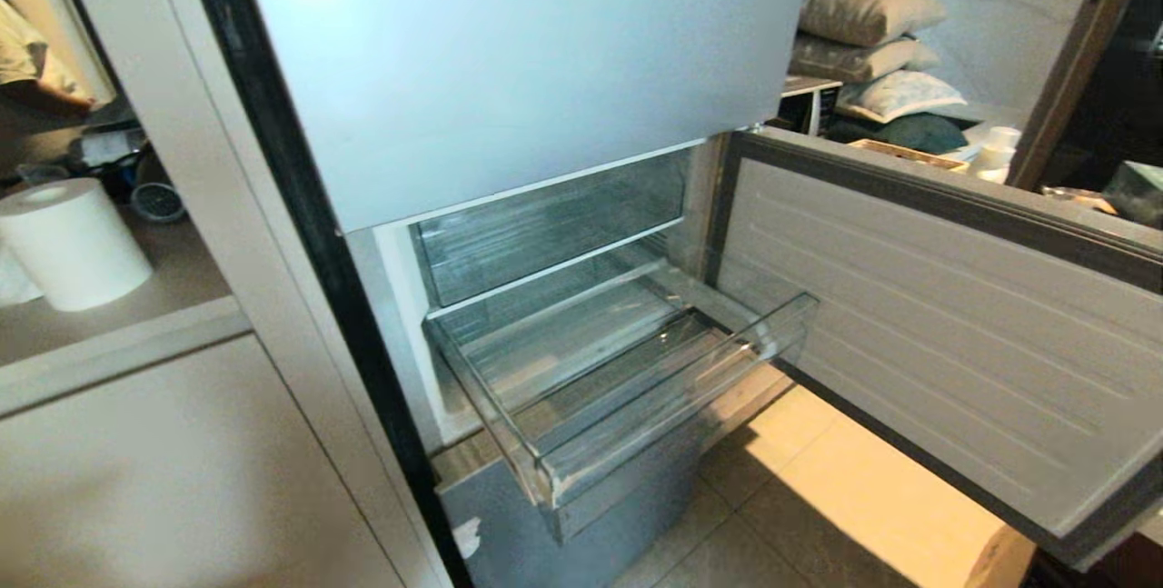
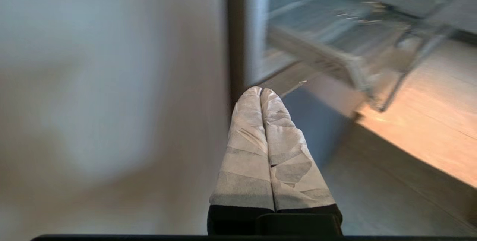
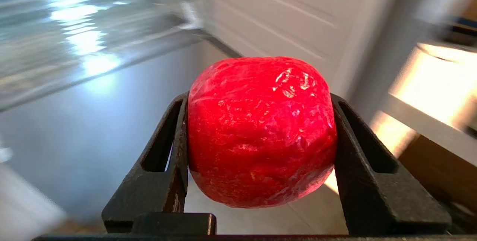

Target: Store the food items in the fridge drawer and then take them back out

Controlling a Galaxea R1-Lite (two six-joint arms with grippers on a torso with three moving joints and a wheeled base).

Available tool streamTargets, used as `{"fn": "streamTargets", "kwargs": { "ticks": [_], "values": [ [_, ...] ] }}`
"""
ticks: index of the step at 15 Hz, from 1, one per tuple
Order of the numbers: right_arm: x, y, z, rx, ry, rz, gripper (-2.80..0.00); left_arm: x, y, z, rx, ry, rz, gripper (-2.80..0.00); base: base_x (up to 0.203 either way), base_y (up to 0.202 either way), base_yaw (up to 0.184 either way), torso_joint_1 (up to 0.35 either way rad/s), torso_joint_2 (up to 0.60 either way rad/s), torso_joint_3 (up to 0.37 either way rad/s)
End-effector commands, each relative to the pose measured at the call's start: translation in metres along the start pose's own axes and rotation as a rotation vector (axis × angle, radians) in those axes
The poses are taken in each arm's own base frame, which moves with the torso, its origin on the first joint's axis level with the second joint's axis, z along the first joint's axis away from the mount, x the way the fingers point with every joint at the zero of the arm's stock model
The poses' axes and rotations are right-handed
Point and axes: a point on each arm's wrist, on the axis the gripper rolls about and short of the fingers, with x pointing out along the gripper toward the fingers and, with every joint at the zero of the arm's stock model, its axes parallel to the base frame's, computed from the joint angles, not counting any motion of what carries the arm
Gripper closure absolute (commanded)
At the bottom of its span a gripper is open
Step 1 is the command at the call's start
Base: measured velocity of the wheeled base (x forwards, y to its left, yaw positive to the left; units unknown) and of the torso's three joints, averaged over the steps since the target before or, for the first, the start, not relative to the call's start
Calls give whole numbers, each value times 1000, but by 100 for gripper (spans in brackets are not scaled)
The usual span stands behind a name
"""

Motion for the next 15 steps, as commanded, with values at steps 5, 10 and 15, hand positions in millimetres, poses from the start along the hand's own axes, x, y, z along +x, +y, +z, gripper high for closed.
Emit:
{"fn": "streamTargets", "kwargs": {
  "ticks": [5, 10, 15],
  "values": [
    [9, 0, 5, 13, 83, -12, 0, 0, 0, 0, 0, 2, 0, 0, -1, 4, -103, 3, 2, 3],
    [53, -4, 42, 209, 196, -247, 0, 0, 0, 0, 0, 2, 0, 0, 0, 0, 0, 0, 0, 0],
    [117, -63, 71, 372, 112, -730, 0, 0, 0, 0, 0, 2, 0, 0, 0, 0, 0, 0, 0, 0]
  ]
}}
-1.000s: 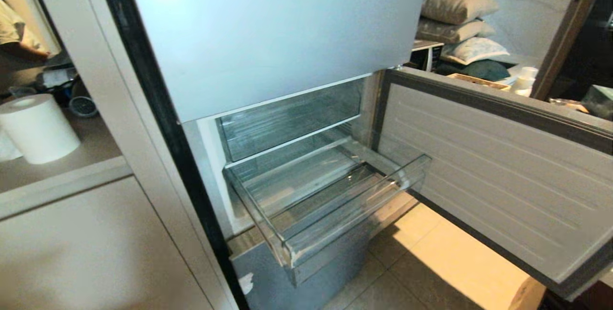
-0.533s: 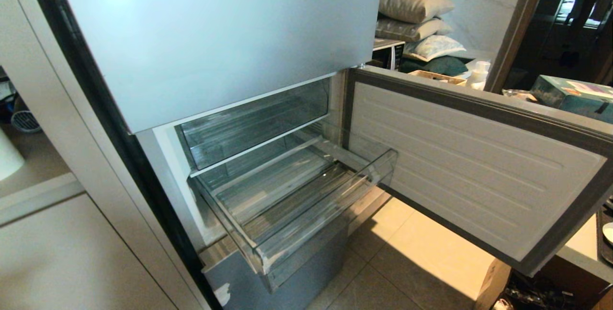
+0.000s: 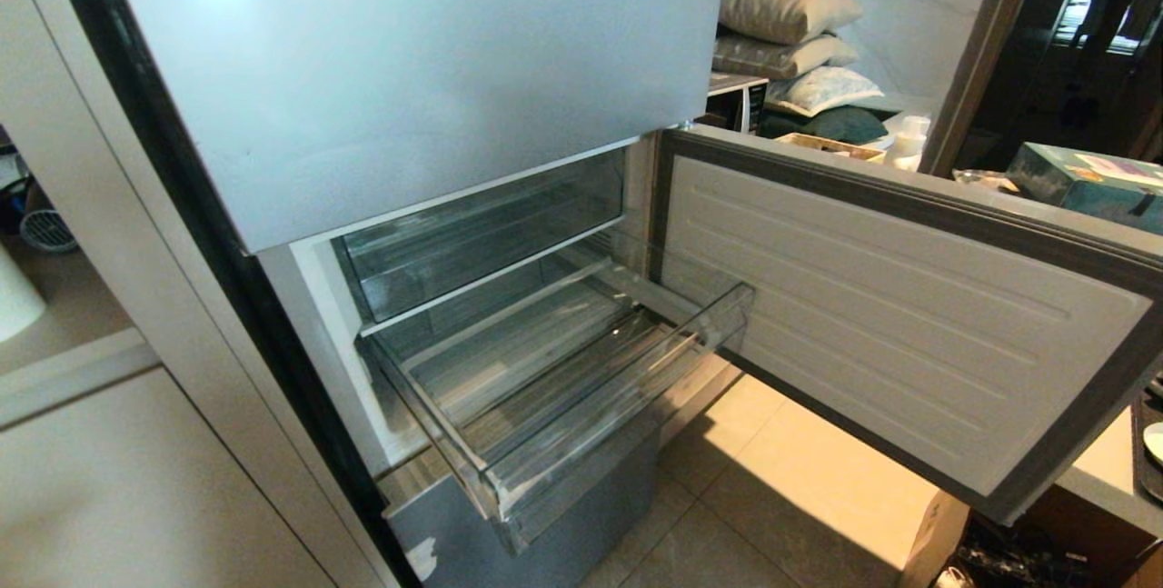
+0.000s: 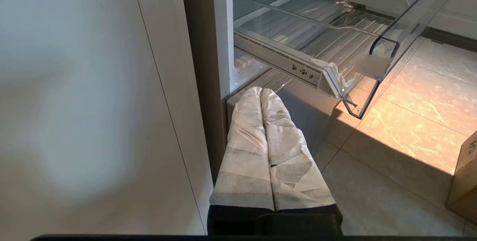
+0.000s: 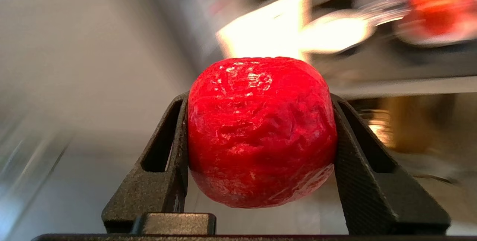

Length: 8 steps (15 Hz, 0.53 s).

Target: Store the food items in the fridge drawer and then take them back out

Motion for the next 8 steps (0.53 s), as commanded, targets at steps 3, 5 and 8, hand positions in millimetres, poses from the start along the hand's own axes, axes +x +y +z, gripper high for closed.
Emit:
{"fn": "streamTargets", "kwargs": {
  "ticks": [3, 5, 8],
  "values": [
    [73, -26, 17, 77, 10, -261, 0, 0, 0, 0, 0, 2, 0, 0, 0, 0, 0, 0, 0, 0],
    [95, -35, 14, 90, 31, -282, 0, 0, 0, 0, 0, 2, 0, 0, 0, 0, 0, 0, 0, 0],
    [132, -50, 6, 94, 61, -311, 0, 0, 0, 0, 0, 2, 0, 0, 0, 0, 0, 0, 0, 0]
  ]
}}
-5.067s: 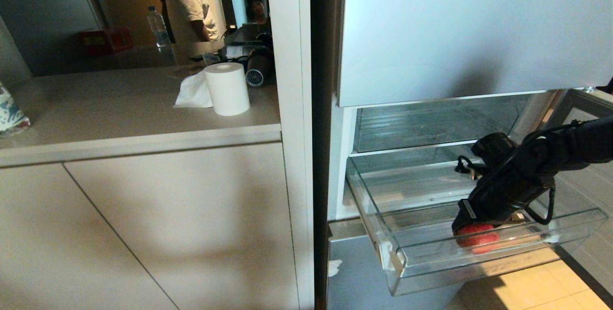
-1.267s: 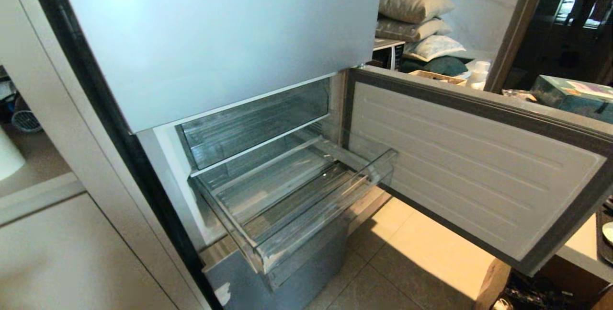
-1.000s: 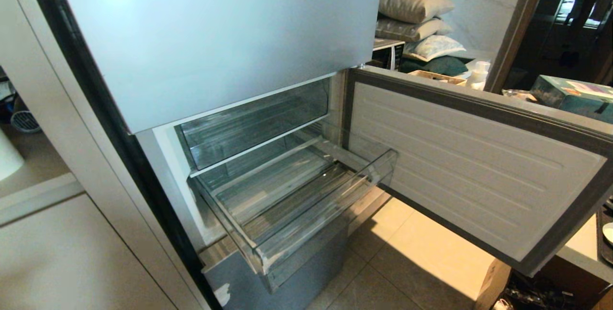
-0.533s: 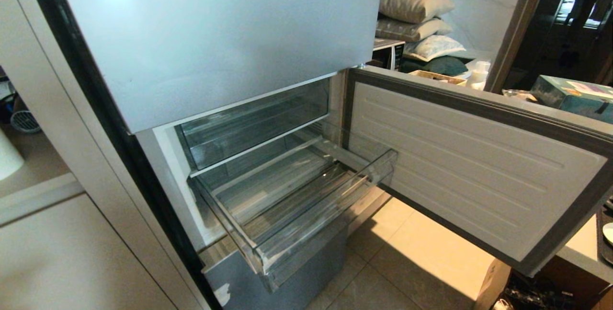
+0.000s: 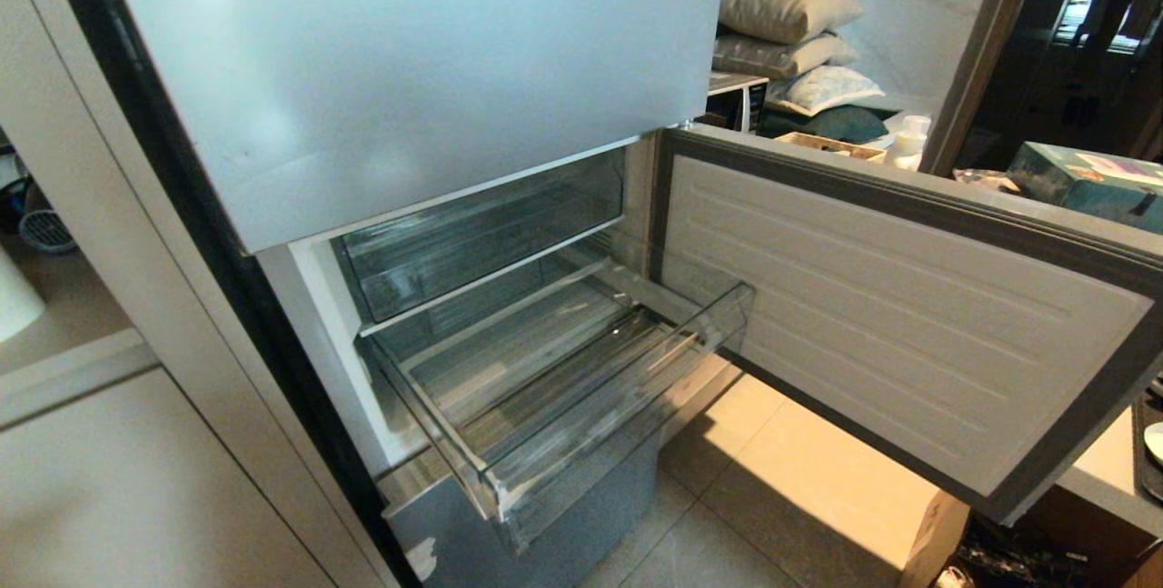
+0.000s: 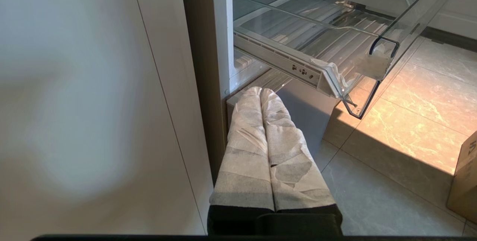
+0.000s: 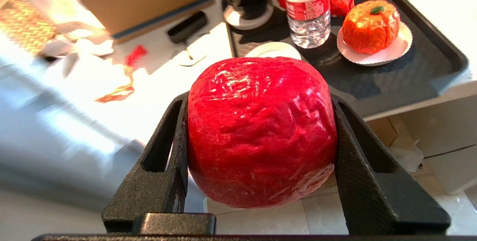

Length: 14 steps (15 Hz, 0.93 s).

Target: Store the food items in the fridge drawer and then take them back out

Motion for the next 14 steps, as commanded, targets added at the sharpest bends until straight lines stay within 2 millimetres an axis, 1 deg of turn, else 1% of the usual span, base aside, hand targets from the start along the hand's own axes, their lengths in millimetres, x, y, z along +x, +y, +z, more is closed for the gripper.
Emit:
{"fn": "streamTargets", "kwargs": {
  "ticks": [1, 4, 5, 8, 11, 13, 14],
  "values": [
    [47, -10, -15, -2, 83, -66, 0, 0, 0, 0, 0, 2, 0, 0, 0, 0, 0, 0, 0, 0],
    [94, -23, -1, 0, 28, -110, 0, 0, 0, 0, 0, 2, 0, 0, 0, 0, 0, 0, 0, 0],
    [104, -28, 2, -8, 20, -117, 0, 0, 0, 0, 0, 2, 0, 0, 0, 0, 0, 0, 0, 0],
    [122, -37, -1, -11, 48, -96, 0, 0, 0, 0, 0, 2, 0, 0, 0, 0, 0, 0, 0, 0],
    [133, -42, -10, -15, 88, -82, 0, 0, 0, 0, 0, 2, 0, 0, 0, 0, 0, 0, 0, 0],
    [138, -42, -11, -16, 91, -81, 0, 0, 0, 0, 0, 2, 0, 0, 0, 0, 0, 0, 0, 0],
    [148, -45, -15, -15, 100, -85, 0, 0, 0, 0, 0, 2, 0, 0, 0, 0, 0, 0, 0, 0]
  ]
}}
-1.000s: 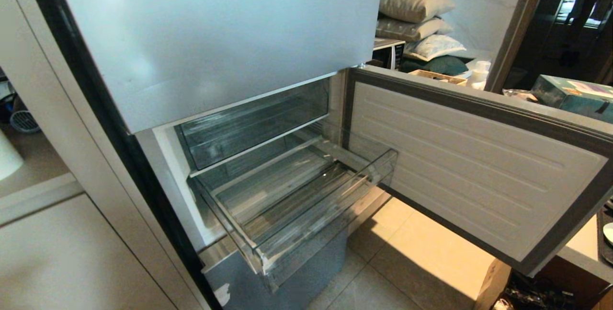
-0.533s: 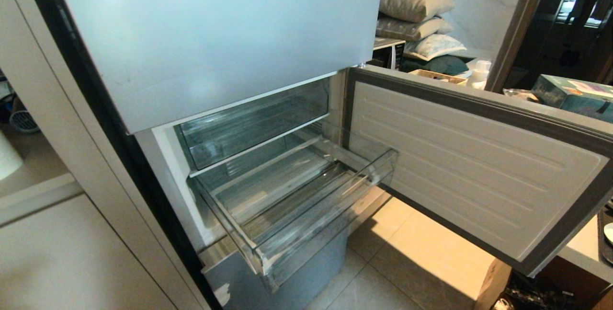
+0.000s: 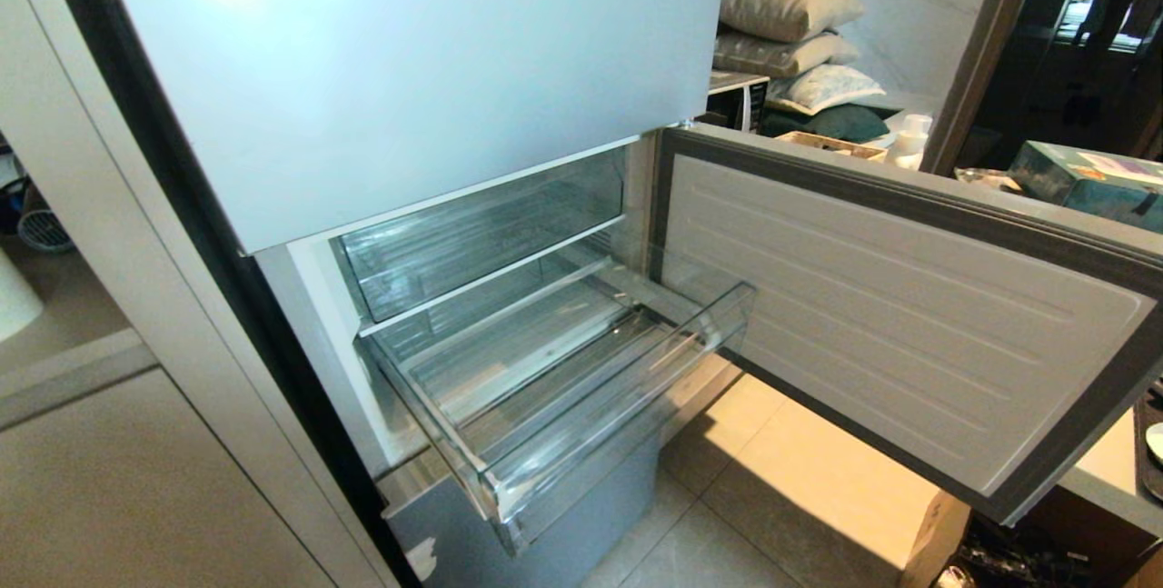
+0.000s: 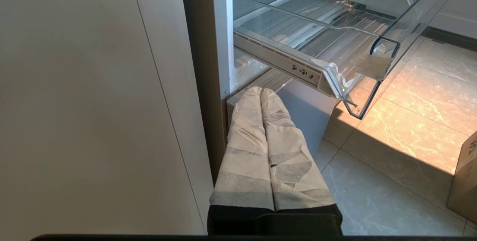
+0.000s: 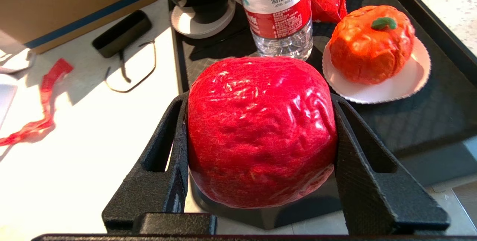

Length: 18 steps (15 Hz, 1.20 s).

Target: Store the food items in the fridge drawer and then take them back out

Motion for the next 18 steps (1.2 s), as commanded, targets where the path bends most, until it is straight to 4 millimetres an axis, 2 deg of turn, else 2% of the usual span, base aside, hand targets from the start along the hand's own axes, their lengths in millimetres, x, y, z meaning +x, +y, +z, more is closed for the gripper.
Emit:
{"fn": "streamTargets", "kwargs": {
  "ticks": [1, 5, 10, 15, 18],
  "values": [
    [23, -4, -7, 2, 17, -7, 0, 0, 0, 0, 0, 2, 0, 0, 0, 0, 0, 0, 0, 0],
    [59, -7, -6, 4, 9, 37, 0, 0, 0, 0, 0, 2, 0, 0, 0, 0, 0, 0, 0, 0],
    [93, -4, -11, 26, 47, 211, 0, 0, 0, 0, 0, 2, 0, 0, 0, 0, 0, 0, 0, 0],
    [122, 8, -37, 24, 122, 290, 0, 0, 0, 0, 0, 2, 0, 0, 0, 0, 0, 0, 0, 0],
    [134, 12, -43, 21, 126, 303, 0, 0, 0, 0, 0, 2, 0, 0, 0, 0, 0, 0, 0, 0]
  ]
}}
